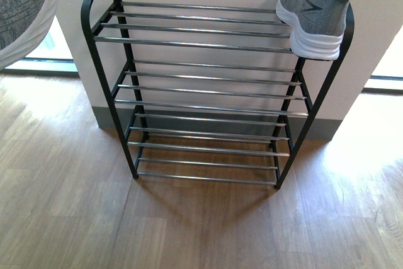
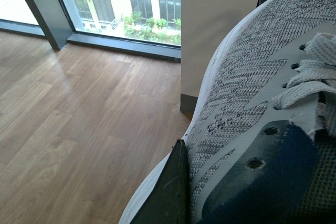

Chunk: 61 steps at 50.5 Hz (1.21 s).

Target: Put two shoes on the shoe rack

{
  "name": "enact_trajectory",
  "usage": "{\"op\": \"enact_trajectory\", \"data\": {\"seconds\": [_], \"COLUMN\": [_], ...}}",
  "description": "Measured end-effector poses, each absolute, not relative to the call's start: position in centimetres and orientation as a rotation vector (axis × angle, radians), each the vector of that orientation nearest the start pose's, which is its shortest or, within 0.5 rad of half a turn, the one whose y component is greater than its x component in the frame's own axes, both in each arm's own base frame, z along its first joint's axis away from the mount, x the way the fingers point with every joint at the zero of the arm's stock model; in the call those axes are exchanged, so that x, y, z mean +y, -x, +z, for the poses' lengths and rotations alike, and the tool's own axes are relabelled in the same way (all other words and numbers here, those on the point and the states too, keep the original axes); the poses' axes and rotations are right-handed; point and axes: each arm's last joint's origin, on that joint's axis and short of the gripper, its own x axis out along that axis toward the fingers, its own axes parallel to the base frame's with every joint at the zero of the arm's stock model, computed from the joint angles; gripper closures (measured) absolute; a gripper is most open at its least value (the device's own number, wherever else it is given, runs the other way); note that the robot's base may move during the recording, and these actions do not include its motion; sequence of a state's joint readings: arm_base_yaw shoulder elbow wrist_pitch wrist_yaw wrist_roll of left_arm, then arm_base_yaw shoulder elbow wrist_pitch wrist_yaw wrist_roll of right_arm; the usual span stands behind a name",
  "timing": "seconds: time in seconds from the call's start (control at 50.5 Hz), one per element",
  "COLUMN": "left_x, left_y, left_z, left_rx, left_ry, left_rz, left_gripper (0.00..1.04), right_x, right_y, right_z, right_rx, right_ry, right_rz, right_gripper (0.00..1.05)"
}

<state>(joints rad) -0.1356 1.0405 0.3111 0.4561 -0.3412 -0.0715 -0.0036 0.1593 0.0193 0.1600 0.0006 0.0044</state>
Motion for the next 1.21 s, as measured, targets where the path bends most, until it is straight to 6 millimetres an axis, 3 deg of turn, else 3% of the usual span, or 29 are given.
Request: {"op": "enact_trajectory", "data": {"seconds": [0.139,0.436,0.574,0.99,1.049,1.208], "left_x": [-1.75,-1.75,-1.75,-1.70,-1.72,-1.73], "left_y": [-20.01,-20.01,-20.01,-20.01,-20.01,-20.01], "left_z": [18.71,18.71,18.71,18.71,18.71,18.71], "left_rx": [0.258,0.259,0.259,0.258,0.258,0.259], "left_ry": [0.006,0.006,0.006,0.005,0.006,0.006], "left_rz": [0.215,0.214,0.214,0.224,0.218,0.216], "left_gripper": [1.03,1.03,1.03,1.03,1.03,1.03], "right_x": [-0.04,-0.04,-0.04,-0.03,-0.03,-0.03], "right_y": [-9.74,-9.69,-9.69,-9.68,-9.68,-9.68], "right_z": [16.98,16.99,16.99,17.00,16.99,16.98], "right_rx": [-0.014,-0.016,-0.017,-0.017,-0.017,-0.015], "right_ry": [-0.004,-0.003,-0.003,-0.003,-0.003,-0.003], "right_rz": [-0.004,-0.004,-0.004,-0.001,-0.001,-0.003], "right_gripper": [1.03,1.03,0.75,0.12,0.08,0.09]}}
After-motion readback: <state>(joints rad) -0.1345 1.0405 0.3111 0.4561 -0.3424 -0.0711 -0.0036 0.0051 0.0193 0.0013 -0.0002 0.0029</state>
